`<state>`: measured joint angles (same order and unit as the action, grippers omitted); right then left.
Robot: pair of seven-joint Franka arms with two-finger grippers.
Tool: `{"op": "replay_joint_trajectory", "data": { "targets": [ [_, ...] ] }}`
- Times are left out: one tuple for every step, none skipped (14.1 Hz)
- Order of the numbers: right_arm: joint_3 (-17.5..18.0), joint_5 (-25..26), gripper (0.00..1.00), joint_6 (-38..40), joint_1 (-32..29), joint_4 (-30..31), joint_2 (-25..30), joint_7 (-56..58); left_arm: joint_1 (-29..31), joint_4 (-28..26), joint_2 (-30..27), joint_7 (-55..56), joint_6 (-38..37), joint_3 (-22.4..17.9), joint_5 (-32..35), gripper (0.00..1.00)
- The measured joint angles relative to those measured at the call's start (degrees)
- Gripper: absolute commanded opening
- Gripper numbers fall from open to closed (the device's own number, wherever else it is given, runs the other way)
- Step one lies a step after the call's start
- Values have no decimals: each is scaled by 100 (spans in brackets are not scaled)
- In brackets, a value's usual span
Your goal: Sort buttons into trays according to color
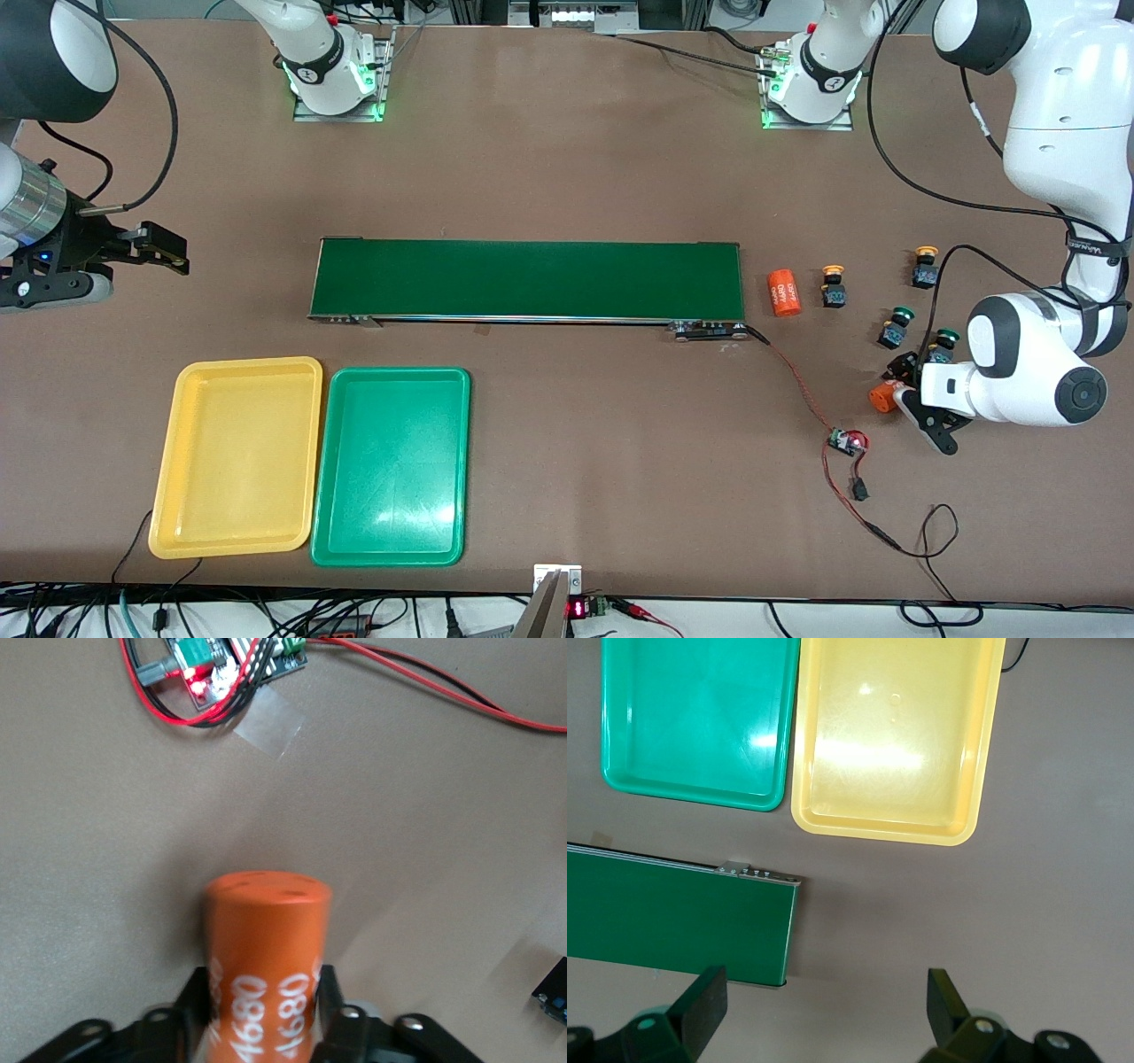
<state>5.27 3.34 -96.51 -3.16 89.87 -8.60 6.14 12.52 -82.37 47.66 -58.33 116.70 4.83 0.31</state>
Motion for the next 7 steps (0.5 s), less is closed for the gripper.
{"op": "replay_joint_trajectory", "data": {
  "targets": [
    [-1,3,100,0,0,0,0,0,1,1,-7,-2,0,0,0,10],
    [-1,4,100,0,0,0,0,0,1,4,-23,-37,-1,1,0,8],
    [-2,6,100,0,0,0,0,0,-1,7,-67,-175,-28,9,0,7],
    [-3,6,100,0,0,0,0,0,-6,15,-154,-409,-128,48,0,7],
    [-4,8,100,0,0,0,0,0,-8,24,-292,-627,-298,162,0,7],
    [-4,9,100,0,-1,0,0,0,-16,28,-460,-733,-518,340,1,7],
    [-4,10,100,0,-1,0,0,0,-34,27,-635,-751,-759,542,2,6]
  ]
}}
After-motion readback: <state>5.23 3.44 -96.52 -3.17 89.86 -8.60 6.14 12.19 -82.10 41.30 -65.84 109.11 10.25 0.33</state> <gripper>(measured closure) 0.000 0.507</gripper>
